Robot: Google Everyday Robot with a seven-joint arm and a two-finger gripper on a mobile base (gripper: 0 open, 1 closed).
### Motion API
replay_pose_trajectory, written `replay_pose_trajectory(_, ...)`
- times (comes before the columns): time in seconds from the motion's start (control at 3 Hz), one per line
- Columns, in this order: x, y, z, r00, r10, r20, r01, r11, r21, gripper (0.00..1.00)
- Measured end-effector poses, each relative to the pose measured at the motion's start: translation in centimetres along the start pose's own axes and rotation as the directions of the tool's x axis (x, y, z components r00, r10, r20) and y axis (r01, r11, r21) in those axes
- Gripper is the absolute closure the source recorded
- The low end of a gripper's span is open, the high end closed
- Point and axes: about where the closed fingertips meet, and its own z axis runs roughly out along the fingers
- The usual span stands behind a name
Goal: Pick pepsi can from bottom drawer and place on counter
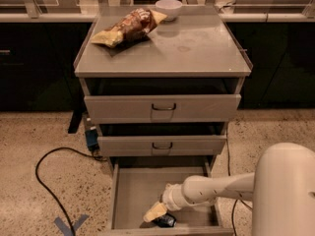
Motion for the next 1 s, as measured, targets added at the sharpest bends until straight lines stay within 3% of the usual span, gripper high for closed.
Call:
replay_pose_trajectory(0.67, 0.9, 0.3, 0.8, 1.000, 0.017, -0.013, -0.017, 0.9998, -0.009, 0.00)
replay_pose_trajectory(1.0, 2.2, 0.2, 3.1, 0.998, 0.063, -0.021, -0.063, 0.9980, -0.003, 0.00)
